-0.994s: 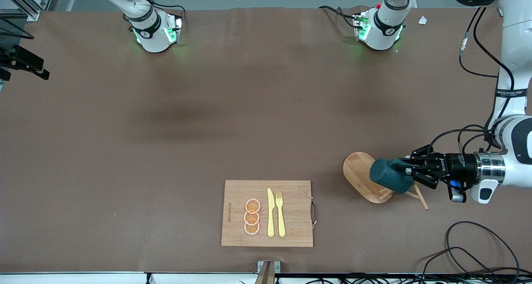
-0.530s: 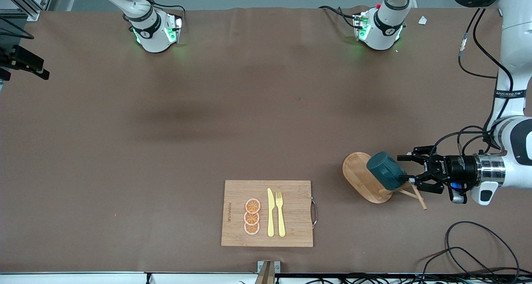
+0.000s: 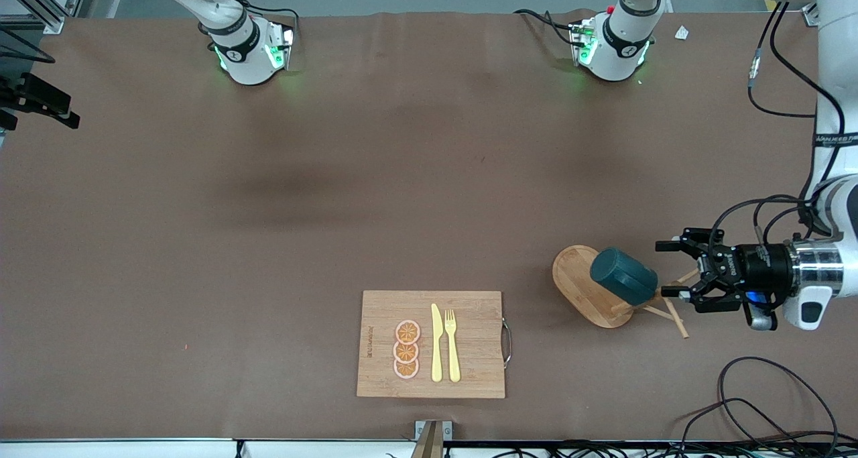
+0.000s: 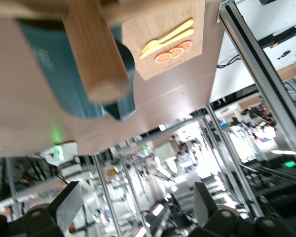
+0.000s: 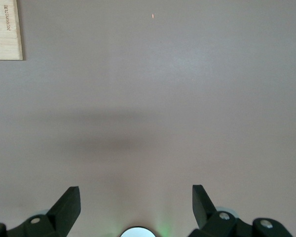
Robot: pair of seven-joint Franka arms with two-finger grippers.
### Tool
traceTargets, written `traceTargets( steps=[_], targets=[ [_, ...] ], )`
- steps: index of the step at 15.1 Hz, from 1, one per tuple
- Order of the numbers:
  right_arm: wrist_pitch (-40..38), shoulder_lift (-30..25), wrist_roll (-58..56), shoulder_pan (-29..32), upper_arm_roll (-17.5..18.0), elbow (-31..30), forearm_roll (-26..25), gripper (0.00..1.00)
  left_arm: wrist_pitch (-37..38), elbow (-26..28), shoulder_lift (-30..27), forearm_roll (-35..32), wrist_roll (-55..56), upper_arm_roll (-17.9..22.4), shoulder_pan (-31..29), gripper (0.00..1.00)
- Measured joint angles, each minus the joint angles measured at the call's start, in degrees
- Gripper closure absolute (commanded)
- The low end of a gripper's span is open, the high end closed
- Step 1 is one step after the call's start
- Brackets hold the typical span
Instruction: Pass cup and hang on rack
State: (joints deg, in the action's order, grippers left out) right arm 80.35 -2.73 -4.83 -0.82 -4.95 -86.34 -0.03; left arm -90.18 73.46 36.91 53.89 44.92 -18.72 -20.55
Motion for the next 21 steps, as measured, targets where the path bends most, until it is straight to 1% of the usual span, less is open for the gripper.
traceTargets(
  steps=[2,5,9,11,13,17,19,21],
  targets=[
    [0.0,0.0,0.0,-0.1,0.0,0.0,0.0,0.00,0.0,0.0,-2.3,-2.7,0.0,-0.6,1.0,0.00],
    [0.0,0.0,0.0,-0.5,0.1,0.0,-0.4,0.00,-0.1,0.0,-4.7,-7.0,0.0,-0.7,4.1,0.00],
    [0.0,0.0,0.0,-0.5,0.1,0.0,-0.6,0.00,-2.3,-0.1,-8.3,-17.2,0.0,-0.8,9.6,0.00],
    [0.0,0.0,0.0,-0.5,0.1,0.0,-0.6,0.00,-3.1,-0.1,-10.6,-22.2,0.0,-0.8,11.3,0.00],
    [0.0,0.0,0.0,-0.5,0.1,0.0,-0.7,0.00,-3.1,-0.1,-12.9,-27.9,0.0,-1.6,11.8,0.00],
    [0.0,0.0,0.0,-0.5,0.1,0.0,-0.7,0.00,-3.0,-0.1,-16.5,-38.5,0.0,-4.6,11.8,0.00],
    [0.0,0.0,0.0,-0.5,0.1,0.0,-0.7,0.00,-3.0,0.1,-17.6,-43.2,-0.4,-5.3,11.8,0.00],
    [0.0,0.0,0.0,-0.5,0.1,0.0,-0.7,0.00,-2.8,0.4,-18.9,-48.6,-3.9,-5.1,13.0,0.00]
  ],
)
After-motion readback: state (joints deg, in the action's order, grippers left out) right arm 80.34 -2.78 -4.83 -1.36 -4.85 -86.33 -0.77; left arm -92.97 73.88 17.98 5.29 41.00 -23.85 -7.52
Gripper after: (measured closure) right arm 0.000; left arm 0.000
